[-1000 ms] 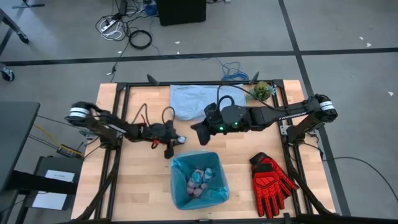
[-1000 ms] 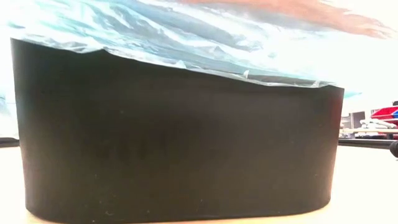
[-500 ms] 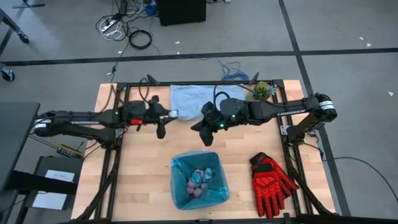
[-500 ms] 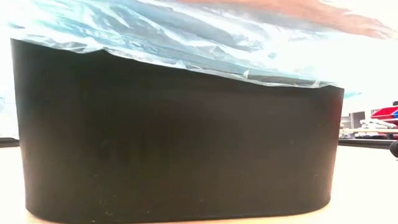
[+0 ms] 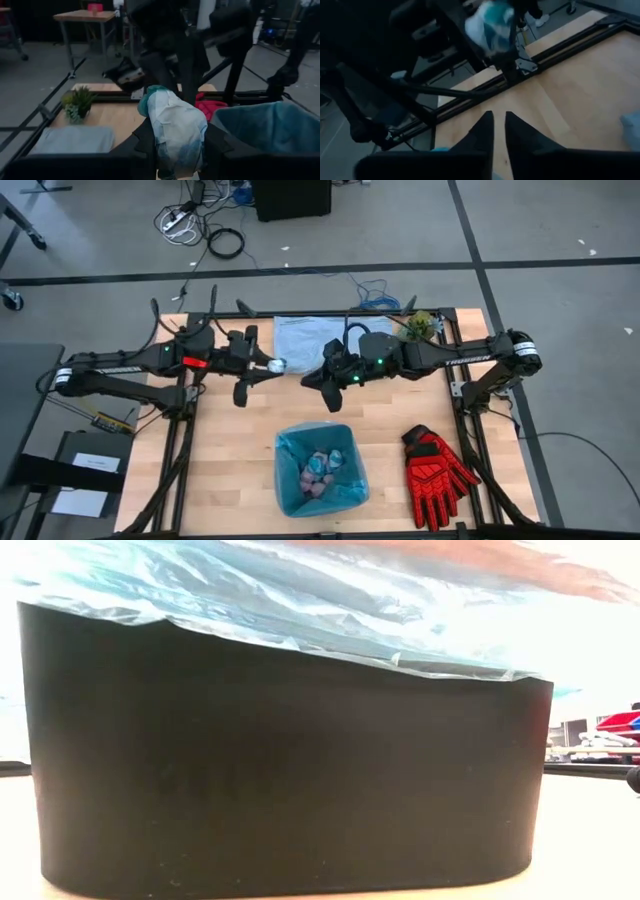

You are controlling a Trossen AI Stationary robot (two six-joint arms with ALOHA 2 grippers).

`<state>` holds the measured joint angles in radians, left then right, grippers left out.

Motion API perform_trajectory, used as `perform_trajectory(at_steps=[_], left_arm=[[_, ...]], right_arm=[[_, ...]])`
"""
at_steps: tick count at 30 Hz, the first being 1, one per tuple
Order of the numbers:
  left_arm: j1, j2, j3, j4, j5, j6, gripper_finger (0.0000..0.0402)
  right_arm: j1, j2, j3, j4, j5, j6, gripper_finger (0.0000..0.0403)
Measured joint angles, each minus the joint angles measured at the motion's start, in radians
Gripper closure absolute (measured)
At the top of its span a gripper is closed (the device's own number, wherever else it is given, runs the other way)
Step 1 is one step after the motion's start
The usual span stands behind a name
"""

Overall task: Place trash/remove bag and relplace
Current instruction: Put the blue crumbled trash bag into the trash bin

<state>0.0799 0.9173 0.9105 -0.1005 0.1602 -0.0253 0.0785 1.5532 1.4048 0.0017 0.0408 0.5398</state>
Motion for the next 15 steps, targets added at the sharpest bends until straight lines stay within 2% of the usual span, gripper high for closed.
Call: perform_trajectory(at_steps=[4, 7, 11, 15], left_arm=[[-0.033, 0.028, 0.005, -0.005, 0.001, 0.076, 0.0302], [-0.064, 0.056, 0.005, 0.003, -0.011, 0.211, 0.0302], [-0.108, 0.091, 0.005, 0.060, -0.102, 0.331, 0.0302], [-0.136, 0.112, 0.005, 0.113, -0.212, 0.433, 0.0302]], right_arm=[[0.018, 0.000, 0.000, 0.046, 0.035, 0.014, 0.0284], [0.017, 0.000, 0.000, 0.103, 0.043, 0.084, 0.0240], [0.009, 0.000, 0.000, 0.102, 0.030, 0.214, 0.0192], [0.006, 0.000, 0.000, 0.103, 0.017, 0.287, 0.0167]])
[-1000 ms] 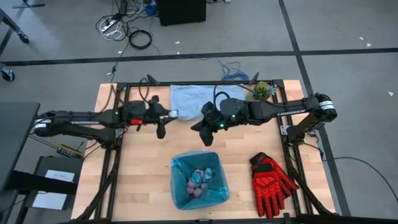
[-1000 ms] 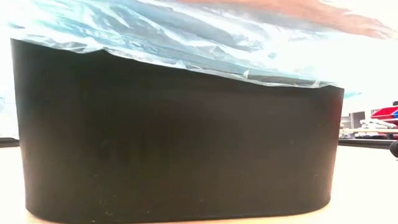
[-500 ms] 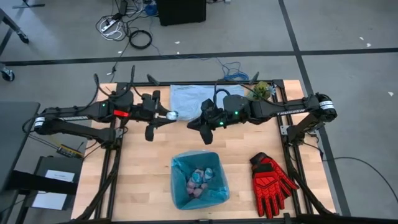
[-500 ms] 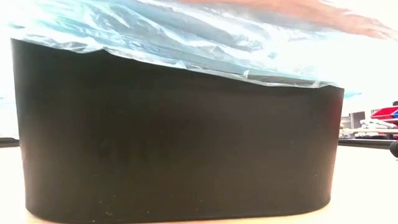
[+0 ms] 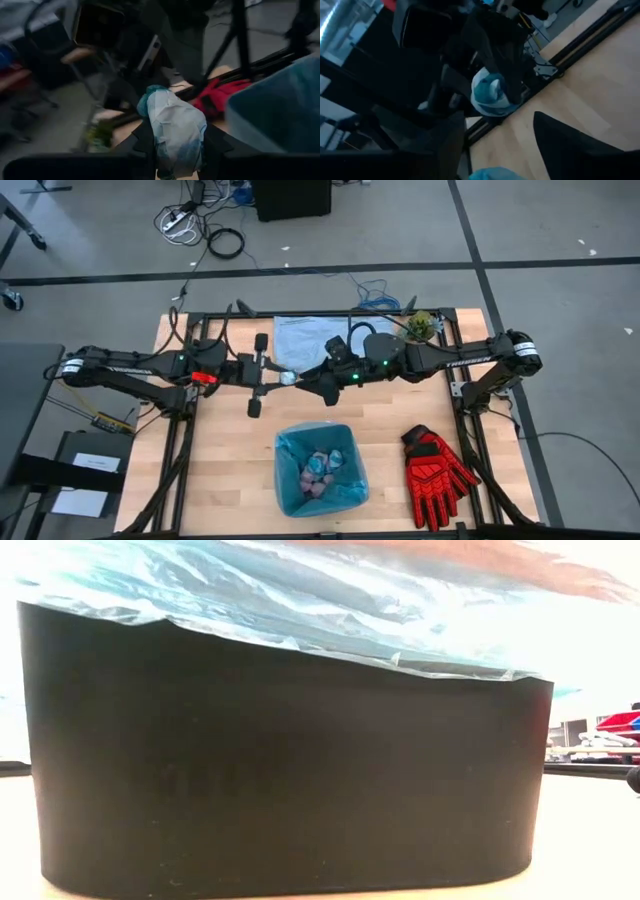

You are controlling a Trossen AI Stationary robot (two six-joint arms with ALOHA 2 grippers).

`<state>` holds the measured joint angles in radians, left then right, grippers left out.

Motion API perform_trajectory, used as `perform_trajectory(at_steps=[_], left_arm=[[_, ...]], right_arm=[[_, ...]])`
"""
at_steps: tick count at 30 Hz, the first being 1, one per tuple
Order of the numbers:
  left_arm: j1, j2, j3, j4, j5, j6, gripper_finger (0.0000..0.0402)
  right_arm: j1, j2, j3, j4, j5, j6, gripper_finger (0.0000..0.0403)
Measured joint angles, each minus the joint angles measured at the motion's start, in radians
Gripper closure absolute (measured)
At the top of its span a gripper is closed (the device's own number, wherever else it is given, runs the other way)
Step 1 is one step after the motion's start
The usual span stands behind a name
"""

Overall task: Place trash/remove bag and relplace
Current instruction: Put the blue crumbled trash bag into the trash bin

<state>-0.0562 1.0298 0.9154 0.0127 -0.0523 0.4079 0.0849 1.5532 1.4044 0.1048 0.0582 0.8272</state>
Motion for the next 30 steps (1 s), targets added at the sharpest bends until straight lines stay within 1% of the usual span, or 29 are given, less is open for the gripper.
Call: perform_trajectory(at_steps=[1, 3, 9, 15, 18, 21, 26, 28, 30], left_arm=[[-0.006, 0.007, 0.000, 0.008, -0.031, 0.018, 0.0302], [-0.011, 0.021, 0.000, 0.013, -0.062, 0.037, 0.0302], [-0.011, 0.057, 0.000, 0.045, -0.077, 0.038, 0.0300], [-0.011, 0.065, 0.000, 0.086, -0.085, 0.038, 0.0276], [-0.011, 0.066, -0.001, 0.105, -0.086, 0.032, 0.0261], [-0.011, 0.066, -0.001, 0.106, -0.086, 0.029, 0.0252], [-0.015, 0.066, -0.001, 0.111, -0.086, 0.029, 0.0248], [-0.016, 0.066, -0.001, 0.112, -0.100, 0.032, 0.0247], [-0.018, 0.055, -0.001, 0.085, -0.169, 0.044, 0.0247]], right_arm=[[0.000, 0.000, 0.000, 0.000, 0.000, 0.006, 0.0165], [-0.001, 0.000, 0.000, 0.002, 0.000, 0.007, 0.0164], [-0.019, 0.000, 0.000, -0.004, -0.002, -0.002, 0.0183], [-0.041, -0.001, 0.000, -0.011, -0.009, -0.005, 0.0218], [-0.054, 0.000, 0.000, -0.005, -0.010, -0.001, 0.0248], [-0.062, 0.000, 0.000, -0.005, -0.022, -0.001, 0.0288], [-0.068, 0.000, 0.000, -0.005, -0.041, -0.030, 0.0379], [-0.067, 0.000, 0.000, -0.008, -0.038, -0.042, 0.0390], [-0.069, 0.000, 0.000, -0.018, -0.030, -0.038, 0.0393]])
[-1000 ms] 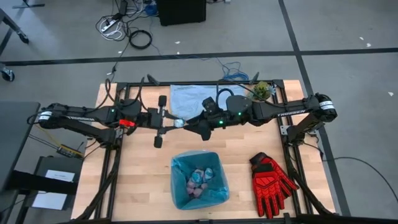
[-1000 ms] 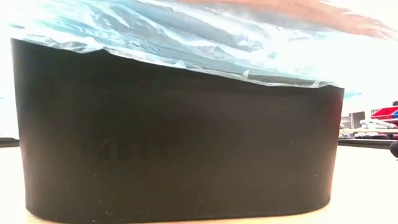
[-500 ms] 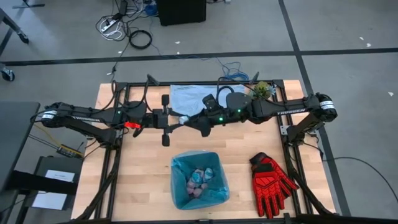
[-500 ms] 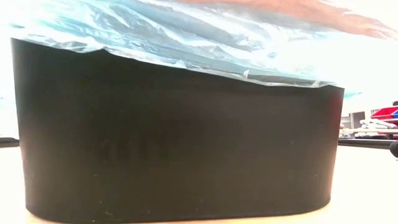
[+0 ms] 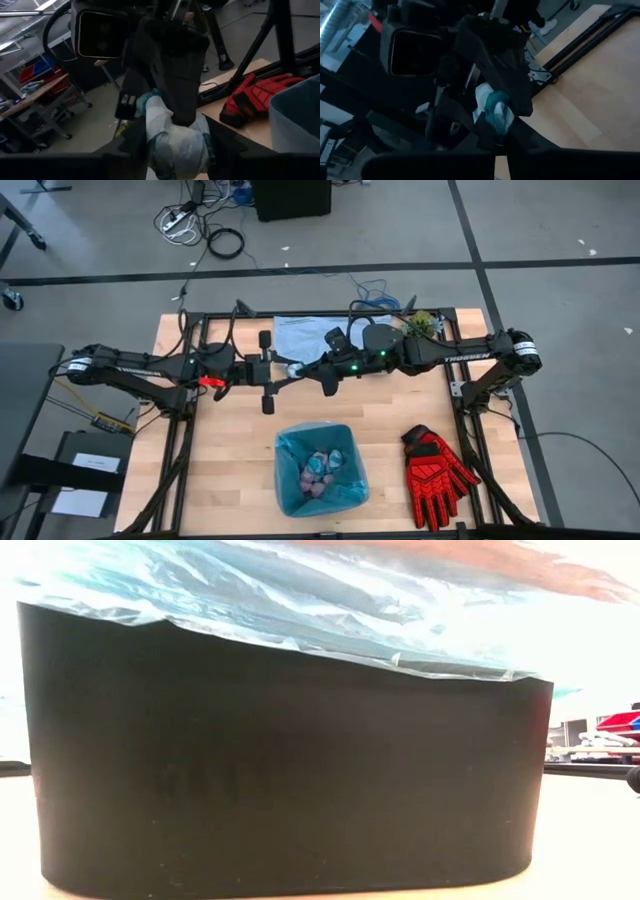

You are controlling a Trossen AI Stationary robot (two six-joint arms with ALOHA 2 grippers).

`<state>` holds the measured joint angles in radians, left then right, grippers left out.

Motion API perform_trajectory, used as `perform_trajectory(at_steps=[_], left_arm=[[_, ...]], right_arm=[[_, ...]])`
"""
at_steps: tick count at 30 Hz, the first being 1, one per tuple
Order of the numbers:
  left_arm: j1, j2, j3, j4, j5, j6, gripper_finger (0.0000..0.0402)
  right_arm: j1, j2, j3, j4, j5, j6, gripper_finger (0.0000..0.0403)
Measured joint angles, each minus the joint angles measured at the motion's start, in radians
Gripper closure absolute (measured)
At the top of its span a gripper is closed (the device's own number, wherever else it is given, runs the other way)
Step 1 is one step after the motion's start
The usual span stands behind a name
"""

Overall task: Place trash/remove bag and relplace
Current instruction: Put the blue crumbled trash bag into the trash bin

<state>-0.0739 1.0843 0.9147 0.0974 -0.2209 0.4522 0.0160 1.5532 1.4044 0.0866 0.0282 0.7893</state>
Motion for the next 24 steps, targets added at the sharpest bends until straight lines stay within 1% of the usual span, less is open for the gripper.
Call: perform_trajectory(at_steps=[2, 5, 8, 10, 11, 13, 16, 19, 21, 24], left_arm=[[0.000, -0.029, 0.001, -0.082, -0.042, 0.018, 0.0243], [0.000, -0.082, 0.000, -0.205, -0.073, 0.014, 0.0231], [0.000, -0.111, 0.027, -0.371, -0.082, -0.030, 0.0216], [0.000, -0.112, 0.037, -0.492, -0.086, -0.087, 0.0208], [0.000, -0.112, 0.041, -0.541, -0.091, -0.124, 0.0206], [0.000, -0.116, 0.056, -0.577, -0.104, -0.215, 0.0204], [0.000, -0.128, 0.094, -0.577, -0.110, -0.334, 0.0204], [0.000, -0.127, 0.161, -0.573, -0.111, -0.384, 0.0204], [0.000, -0.127, 0.219, -0.572, -0.109, -0.401, 0.0204], [-0.006, -0.128, 0.300, -0.566, -0.108, -0.425, 0.0204]], right_arm=[[-0.002, 0.005, 0.000, -0.024, 0.006, -0.004, 0.0397], [0.010, -0.004, 0.000, -0.080, 0.018, -0.004, 0.0399], [0.028, -0.008, 0.001, -0.125, 0.037, -0.026, 0.0400], [0.036, -0.011, -0.002, -0.130, 0.018, -0.063, 0.0400], [0.037, -0.019, -0.002, -0.127, -0.015, -0.068, 0.0400], [0.038, -0.031, 0.001, -0.117, -0.133, -0.081, 0.0401], [0.059, -0.027, 0.001, -0.134, -0.326, -0.089, 0.0401], [0.083, -0.016, 0.000, -0.173, -0.463, -0.131, 0.0401], [0.096, -0.016, 0.000, -0.207, -0.511, -0.178, 0.0401], [0.121, -0.018, 0.000, -0.296, -0.523, -0.268, 0.0401]])
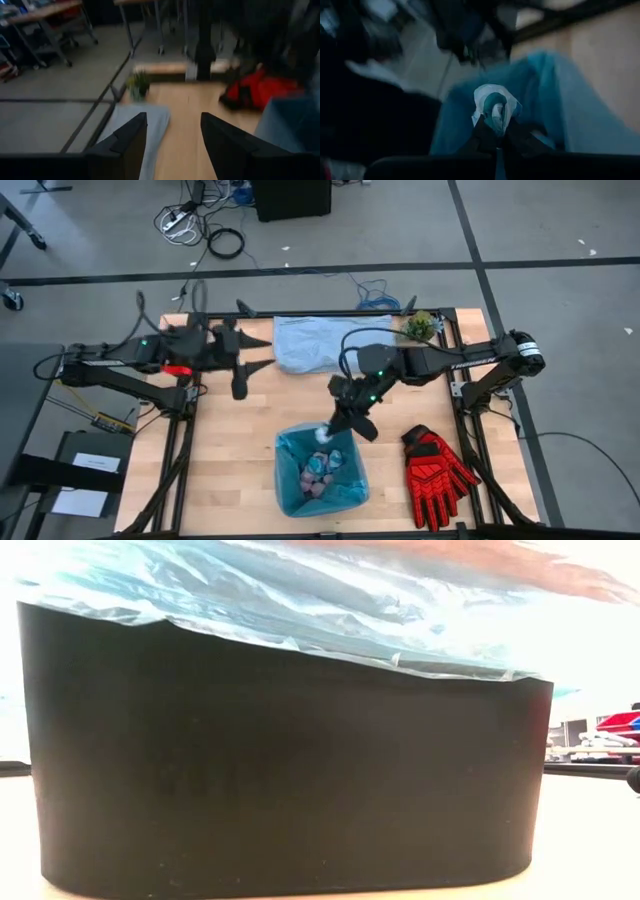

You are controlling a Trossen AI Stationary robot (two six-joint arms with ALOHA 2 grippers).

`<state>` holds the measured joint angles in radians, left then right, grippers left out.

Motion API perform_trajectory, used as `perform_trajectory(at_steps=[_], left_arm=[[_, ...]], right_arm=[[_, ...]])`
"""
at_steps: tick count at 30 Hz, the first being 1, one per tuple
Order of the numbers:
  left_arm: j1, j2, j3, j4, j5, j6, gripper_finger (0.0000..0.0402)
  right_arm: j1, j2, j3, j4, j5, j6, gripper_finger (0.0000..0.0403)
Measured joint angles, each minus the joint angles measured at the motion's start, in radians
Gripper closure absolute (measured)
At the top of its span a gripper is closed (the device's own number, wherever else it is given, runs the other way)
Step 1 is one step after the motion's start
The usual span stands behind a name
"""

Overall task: Place trash/remove bag and relplace
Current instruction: Put the blue crumbled trash bag into the trash bin

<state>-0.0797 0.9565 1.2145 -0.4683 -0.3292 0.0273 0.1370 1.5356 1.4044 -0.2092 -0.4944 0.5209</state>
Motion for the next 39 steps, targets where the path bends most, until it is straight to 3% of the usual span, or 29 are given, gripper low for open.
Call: perform_trajectory(at_steps=[5, 9, 16, 21, 25, 28, 34, 39], left_arm=[[-0.004, 0.000, 0.042, 0.062, -0.001, -0.065, 0.0204], [-0.005, 0.006, 0.042, 0.021, -0.001, -0.180, 0.0204], [-0.024, 0.069, 0.042, -0.089, -0.071, -0.402, 0.0204], [-0.081, 0.137, 0.040, -0.121, -0.066, -0.507, 0.0204], [-0.128, 0.156, 0.040, -0.130, -0.077, -0.666, 0.0204], [-0.182, 0.157, 0.040, -0.179, -0.096, -0.751, 0.0204], [-0.239, 0.155, 0.040, -0.309, -0.170, -0.825, 0.0204], [-0.243, 0.165, 0.040, -0.363, -0.161, -0.892, 0.0204]], right_arm=[[0.043, 0.000, 0.000, -0.052, 0.017, -0.151, 0.0384], [0.074, 0.000, 0.000, -0.059, 0.029, -0.252, 0.0359], [0.122, 0.000, 0.000, -0.119, 0.052, -0.386, 0.0284], [0.144, 0.000, 0.000, -0.125, 0.171, -0.439, 0.0219], [0.145, -0.005, 0.000, -0.200, 0.422, -0.422, 0.0183], [0.150, -0.028, 0.000, -0.296, 0.567, -0.341, 0.0179], [0.225, -0.117, 0.000, -0.307, 0.640, -0.372, 0.0211], [0.265, -0.222, 0.000, -0.346, 0.791, -0.353, 0.0232]])
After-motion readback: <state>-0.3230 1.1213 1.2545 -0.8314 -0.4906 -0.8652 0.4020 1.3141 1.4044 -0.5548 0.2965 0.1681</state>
